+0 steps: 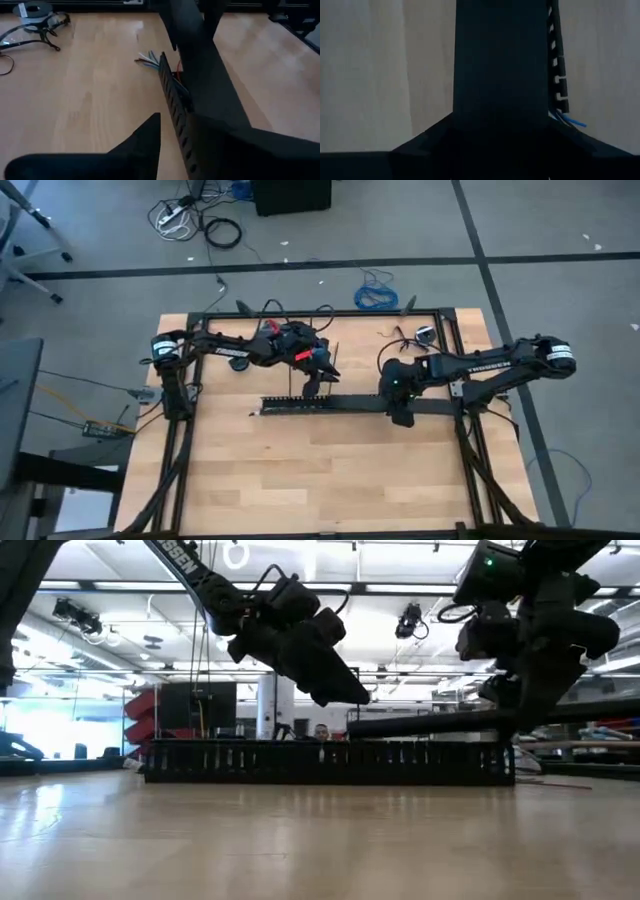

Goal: Ziptie cables
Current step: Close the black cable duct cover

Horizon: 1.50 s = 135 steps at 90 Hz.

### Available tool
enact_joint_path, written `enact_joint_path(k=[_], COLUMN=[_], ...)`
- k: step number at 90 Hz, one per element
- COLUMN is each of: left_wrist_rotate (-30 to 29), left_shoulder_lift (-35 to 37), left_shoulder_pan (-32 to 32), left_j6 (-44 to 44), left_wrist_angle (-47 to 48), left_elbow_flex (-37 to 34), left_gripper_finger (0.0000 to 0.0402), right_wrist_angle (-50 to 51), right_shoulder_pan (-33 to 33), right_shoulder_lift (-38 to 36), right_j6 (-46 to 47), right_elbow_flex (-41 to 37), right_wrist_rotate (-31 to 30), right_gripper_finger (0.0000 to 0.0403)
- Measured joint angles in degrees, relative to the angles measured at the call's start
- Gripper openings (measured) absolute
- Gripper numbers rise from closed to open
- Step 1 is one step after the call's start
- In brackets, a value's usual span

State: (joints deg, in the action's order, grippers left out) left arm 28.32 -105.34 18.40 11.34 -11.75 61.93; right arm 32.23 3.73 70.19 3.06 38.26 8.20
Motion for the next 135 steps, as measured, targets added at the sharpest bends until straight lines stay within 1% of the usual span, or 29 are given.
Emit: enact_joint_path(k=[18, 36, 53, 71, 82, 89, 110, 135], left_wrist_rotate=[4.4, 4.63, 4.62, 4.58, 4.58, 4.56, 5.0, 5.0], left_shoulder_lift=[0.0, 0.0, 0.0, 0.0, 0.0, 0.0, 0.0, 0.02], left_shoulder_pan=[2.13, 2.66, 2.66, 2.66, 2.66, 2.65, 0.17, -2.78], left_j6=[-3.35, -4.39, -4.53, -4.33, -4.28, -4.05, -3.23, -1.91], left_wrist_angle=[-0.88, -2.29, -2.16, -2.14, -2.14, -2.14, -2.83, -3.52], left_elbow_flex=[0.0, 0.01, 0.0, 0.0, 0.0, 0.0, 0.02, 0.02], left_gripper_finger=[0.0088, 0.0088, 0.0088, 0.0088, 0.0088, 0.0088, 0.0088, 0.0088], right_wrist_angle=[-1.05, -4.03, -3.33, -4.09, -4.78, -5.72, -6.52, -6.84], right_shoulder_pan=[0.0, 0.0, 0.0, 0.0, -0.01, 0.22, 0.24, 0.24], right_shoulder_lift=[0.0, 0.0, 0.0, -0.13, -0.17, -0.17, -0.17, -0.04], right_j6=[-3.46, -6.17, -7.78, -7.66, -7.18, -6.86, -5.22, -6.17], right_elbow_flex=[0.0, 0.0, 0.0, -1.64, -1.62, -1.62, -1.62, -1.64], right_wrist_rotate=[-2.17, -2.88, -3.33, -4.43, -6.88, -7.15, -7.1, -6.57], right_gripper_finger=[0.0229, 0.0228, 0.0228, 0.0227, 0.0227, 0.0227, 0.0227, 0.0227])
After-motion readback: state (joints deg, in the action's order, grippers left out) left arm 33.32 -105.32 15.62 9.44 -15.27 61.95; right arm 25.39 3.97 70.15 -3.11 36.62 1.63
